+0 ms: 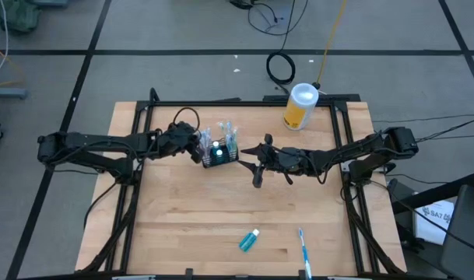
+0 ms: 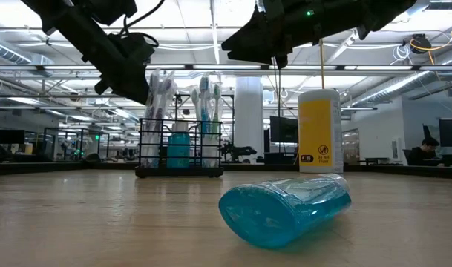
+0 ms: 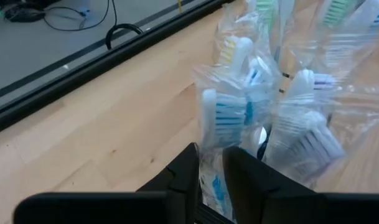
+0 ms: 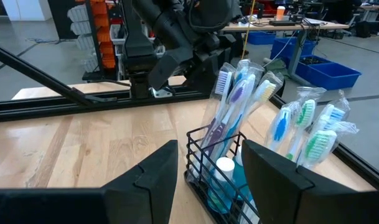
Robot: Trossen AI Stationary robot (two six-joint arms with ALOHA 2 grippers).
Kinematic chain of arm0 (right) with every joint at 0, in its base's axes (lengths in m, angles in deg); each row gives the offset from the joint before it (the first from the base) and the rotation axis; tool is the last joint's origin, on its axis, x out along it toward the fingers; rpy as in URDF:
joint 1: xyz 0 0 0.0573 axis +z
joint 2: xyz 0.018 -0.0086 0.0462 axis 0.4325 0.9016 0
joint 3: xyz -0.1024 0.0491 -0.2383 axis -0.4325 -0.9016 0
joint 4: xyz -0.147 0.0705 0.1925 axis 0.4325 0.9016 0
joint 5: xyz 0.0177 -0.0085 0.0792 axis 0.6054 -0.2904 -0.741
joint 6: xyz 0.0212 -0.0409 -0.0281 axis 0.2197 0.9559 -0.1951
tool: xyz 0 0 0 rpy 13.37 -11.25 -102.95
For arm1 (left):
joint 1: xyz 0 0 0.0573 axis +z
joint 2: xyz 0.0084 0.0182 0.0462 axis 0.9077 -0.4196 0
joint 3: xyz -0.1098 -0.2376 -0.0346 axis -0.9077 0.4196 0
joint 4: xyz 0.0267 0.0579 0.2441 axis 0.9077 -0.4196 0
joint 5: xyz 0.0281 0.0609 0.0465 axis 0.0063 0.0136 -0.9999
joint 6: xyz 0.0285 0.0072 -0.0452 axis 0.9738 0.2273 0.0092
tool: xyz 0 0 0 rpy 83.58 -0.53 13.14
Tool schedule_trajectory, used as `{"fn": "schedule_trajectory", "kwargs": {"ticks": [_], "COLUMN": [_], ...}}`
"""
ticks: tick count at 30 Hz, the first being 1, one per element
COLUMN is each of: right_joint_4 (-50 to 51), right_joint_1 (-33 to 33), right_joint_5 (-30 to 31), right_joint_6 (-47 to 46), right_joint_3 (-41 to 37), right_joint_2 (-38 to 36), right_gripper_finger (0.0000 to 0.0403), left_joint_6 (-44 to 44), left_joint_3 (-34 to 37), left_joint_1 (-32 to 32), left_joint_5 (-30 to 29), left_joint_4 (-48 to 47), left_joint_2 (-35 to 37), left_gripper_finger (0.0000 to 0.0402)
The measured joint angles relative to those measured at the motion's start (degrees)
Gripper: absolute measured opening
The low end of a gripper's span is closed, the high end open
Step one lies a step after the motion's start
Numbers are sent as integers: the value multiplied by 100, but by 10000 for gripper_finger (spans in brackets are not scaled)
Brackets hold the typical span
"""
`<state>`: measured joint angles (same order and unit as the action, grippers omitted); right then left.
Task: Pick & Place toothbrushing station
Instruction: Put the blue toothbrush into the black mesh organizer, then put the blue mouthwash into the black mesh organizer
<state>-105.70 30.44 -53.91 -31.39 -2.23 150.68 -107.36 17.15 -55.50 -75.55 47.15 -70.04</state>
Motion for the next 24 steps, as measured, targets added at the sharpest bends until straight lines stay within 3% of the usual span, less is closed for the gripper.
{"fn": "schedule_trajectory", "kwargs": {"ticks": [9, 24], "right_joint_4": [6, 221], "right_joint_1": [13, 15], "right_joint_5": [0, -4], "right_joint_6": [-3, -648], "right_joint_3": [0, -2], "right_joint_2": [0, 2], "right_gripper_finger": [171, 171], "left_joint_6": [351, 485], "left_joint_3": [0, -1], "left_joint_1": [-76, -822], "left_joint_5": [4, 5], "left_joint_4": [-43, -427], "left_joint_2": [137, 1595], "left_gripper_finger": [126, 168]}}
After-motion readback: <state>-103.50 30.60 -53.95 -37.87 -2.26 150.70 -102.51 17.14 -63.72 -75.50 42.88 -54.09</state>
